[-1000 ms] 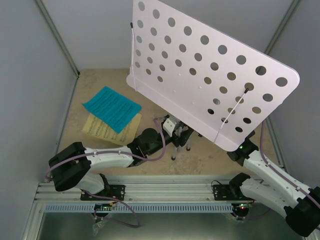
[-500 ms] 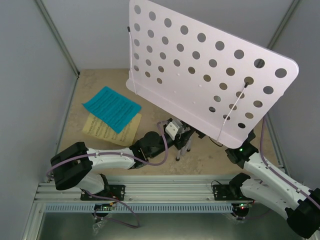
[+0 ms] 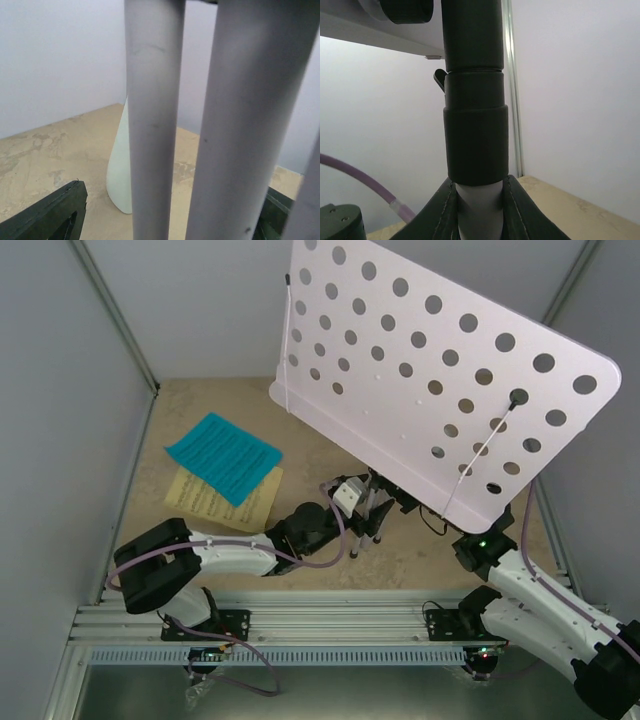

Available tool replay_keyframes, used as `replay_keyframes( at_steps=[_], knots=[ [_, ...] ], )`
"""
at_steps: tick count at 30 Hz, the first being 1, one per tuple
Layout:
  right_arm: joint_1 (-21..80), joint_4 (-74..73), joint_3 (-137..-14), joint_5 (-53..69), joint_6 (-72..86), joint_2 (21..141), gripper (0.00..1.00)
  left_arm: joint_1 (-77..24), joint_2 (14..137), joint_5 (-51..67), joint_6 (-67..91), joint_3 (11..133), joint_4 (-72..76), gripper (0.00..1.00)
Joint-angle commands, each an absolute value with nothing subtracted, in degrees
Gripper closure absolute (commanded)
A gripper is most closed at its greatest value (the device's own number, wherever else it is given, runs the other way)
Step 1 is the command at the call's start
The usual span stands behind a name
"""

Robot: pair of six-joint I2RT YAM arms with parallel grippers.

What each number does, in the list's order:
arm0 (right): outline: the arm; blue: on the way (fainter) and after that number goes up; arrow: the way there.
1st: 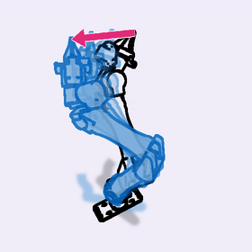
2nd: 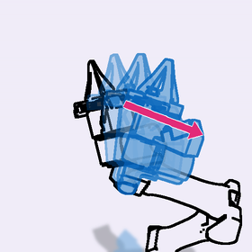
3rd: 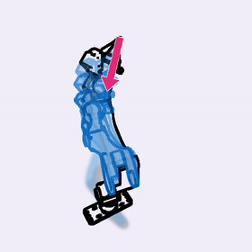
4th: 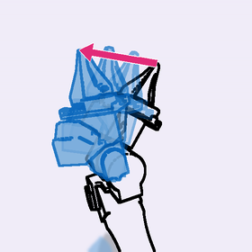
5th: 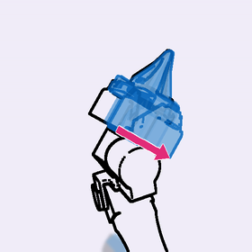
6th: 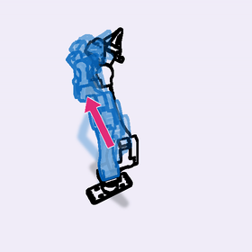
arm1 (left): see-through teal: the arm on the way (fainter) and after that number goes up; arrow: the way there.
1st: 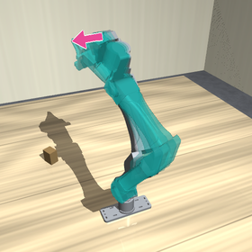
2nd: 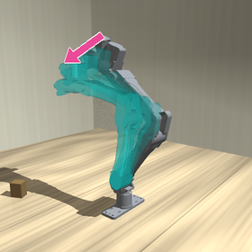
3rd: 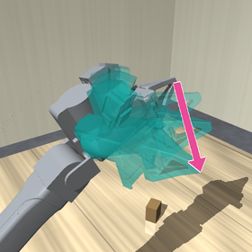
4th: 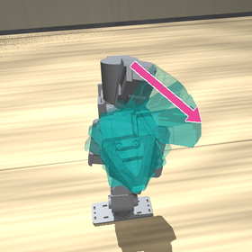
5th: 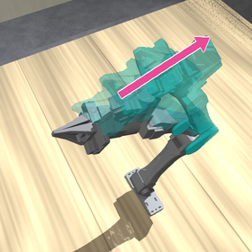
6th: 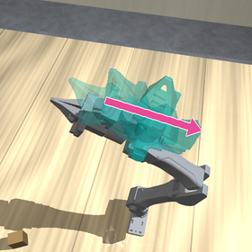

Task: Pack up the instrument practice props

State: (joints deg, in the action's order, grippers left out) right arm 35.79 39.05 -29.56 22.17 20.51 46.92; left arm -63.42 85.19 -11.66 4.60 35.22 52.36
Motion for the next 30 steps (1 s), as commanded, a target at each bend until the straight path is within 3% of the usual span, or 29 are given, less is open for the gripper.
replay_keyframes(
  at_steps=[1,5,21,30],
  knots=[
    [36.14,39.61,-28.83,19.91,29.92,45.92,0.99,-63.19,88.13,-10.36,3.57,37.73,54.91,0.13],
    [36.13,39.6,-28.75,18.98,31.02,45.89,0.99,-63.24,90.63,-10.43,3.42,39.75,55.23,0.15],
    [36.12,36.74,-31.63,17.22,32.06,45.95,0.99,-63.36,89.66,-11.25,3.83,40.69,54.56,0.7],
    [36.19,32.26,-38.45,16.34,31.63,50.69,0.99,-63.37,78.77,-6.1,6.35,40.25,41.93,0.88]
  ],
)
